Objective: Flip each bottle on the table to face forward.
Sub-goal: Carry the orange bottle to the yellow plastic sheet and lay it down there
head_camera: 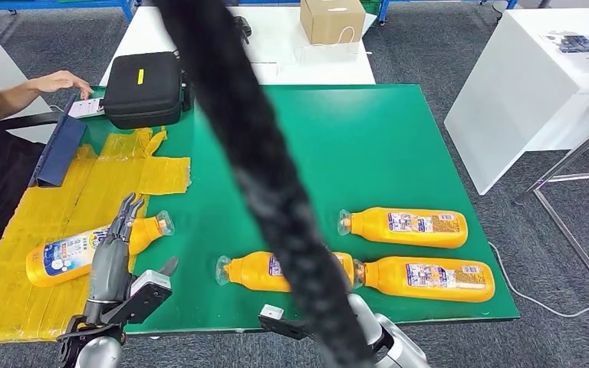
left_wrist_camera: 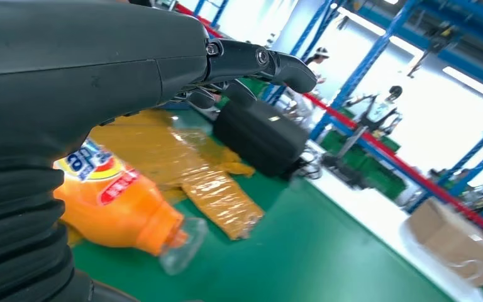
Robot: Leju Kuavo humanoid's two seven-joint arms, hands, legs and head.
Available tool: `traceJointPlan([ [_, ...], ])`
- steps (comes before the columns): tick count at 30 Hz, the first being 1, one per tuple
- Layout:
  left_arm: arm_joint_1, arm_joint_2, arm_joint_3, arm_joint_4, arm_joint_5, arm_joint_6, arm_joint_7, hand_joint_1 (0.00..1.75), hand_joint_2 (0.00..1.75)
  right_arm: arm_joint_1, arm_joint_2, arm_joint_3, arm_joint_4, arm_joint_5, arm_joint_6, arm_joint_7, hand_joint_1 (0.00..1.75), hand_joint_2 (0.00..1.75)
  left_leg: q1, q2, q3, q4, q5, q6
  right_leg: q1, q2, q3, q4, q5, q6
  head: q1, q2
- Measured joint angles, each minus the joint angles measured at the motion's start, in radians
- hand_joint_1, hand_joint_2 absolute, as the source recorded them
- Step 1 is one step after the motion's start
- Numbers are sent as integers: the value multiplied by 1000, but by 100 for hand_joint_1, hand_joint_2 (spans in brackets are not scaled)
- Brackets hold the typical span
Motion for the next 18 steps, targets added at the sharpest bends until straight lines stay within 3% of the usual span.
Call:
traceJointPlan([
  [13,23,-14,-37,-78,30,-4,-30,0,175,7,17,-38,8,-70,-41,-60,175,175,0,0,0,0,0,0,0,0,0,0,0,0,0,0],
  [16,26,-14,-41,-80,45,-14,-40,0,175,22,22,-46,-2,-111,-96,-104,175,175,0,0,-1,0,0,0,0,0,0,0,0,0,0,0],
  [18,30,-14,-51,-89,65,-33,-50,0,175,44,33,-60,-40,-131,-183,-142,175,175,0,0,-2,0,0,0,0,0,-1,0,0,0,0,0],
])
